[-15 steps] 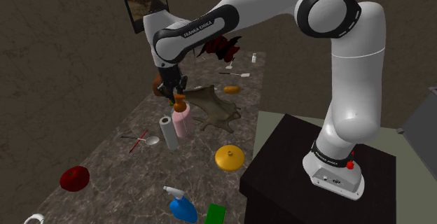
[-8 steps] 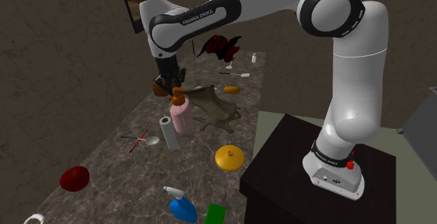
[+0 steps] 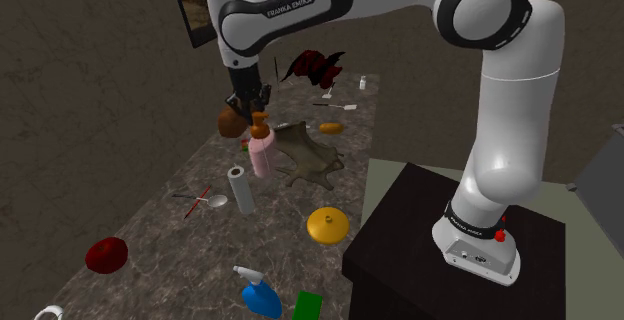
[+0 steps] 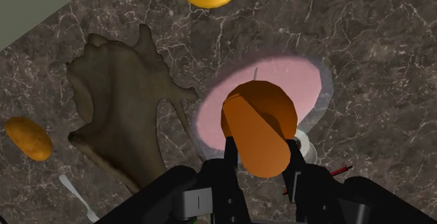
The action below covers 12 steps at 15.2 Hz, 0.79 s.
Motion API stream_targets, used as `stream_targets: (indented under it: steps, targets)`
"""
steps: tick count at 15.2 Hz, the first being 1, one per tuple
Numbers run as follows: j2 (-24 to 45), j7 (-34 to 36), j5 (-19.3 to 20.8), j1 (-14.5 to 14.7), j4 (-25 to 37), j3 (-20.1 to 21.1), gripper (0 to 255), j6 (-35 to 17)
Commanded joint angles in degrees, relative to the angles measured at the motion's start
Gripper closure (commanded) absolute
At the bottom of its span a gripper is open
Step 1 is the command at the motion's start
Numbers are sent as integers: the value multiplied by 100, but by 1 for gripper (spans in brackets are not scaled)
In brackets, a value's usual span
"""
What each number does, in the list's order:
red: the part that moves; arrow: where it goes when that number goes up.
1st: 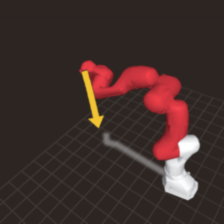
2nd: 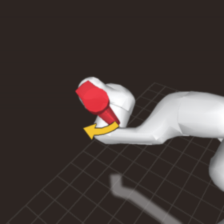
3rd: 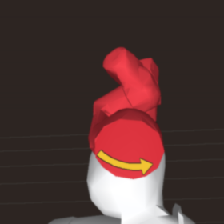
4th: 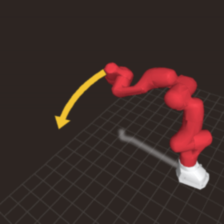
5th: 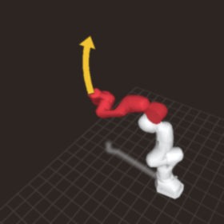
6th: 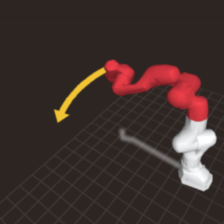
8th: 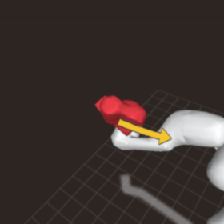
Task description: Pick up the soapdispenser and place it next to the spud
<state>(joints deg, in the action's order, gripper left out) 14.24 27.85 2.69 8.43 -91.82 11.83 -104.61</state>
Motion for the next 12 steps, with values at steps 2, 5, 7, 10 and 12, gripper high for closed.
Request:
stream_targets:
  steps: [2,5,7,10,12]
  targets:
    - [-290,-373,-76,-244,-370,-123,255,-91]
    - [-532,-762,-137,-481,-685,-270,255,-171]
    - [-666,-1025,-168,-631,-857,-377,255,-212]
    - [-826,-1421,-200,-854,-1059,-544,255,-259]
    - [-906,-1685,-215,-999,-1159,-660,255,-280]
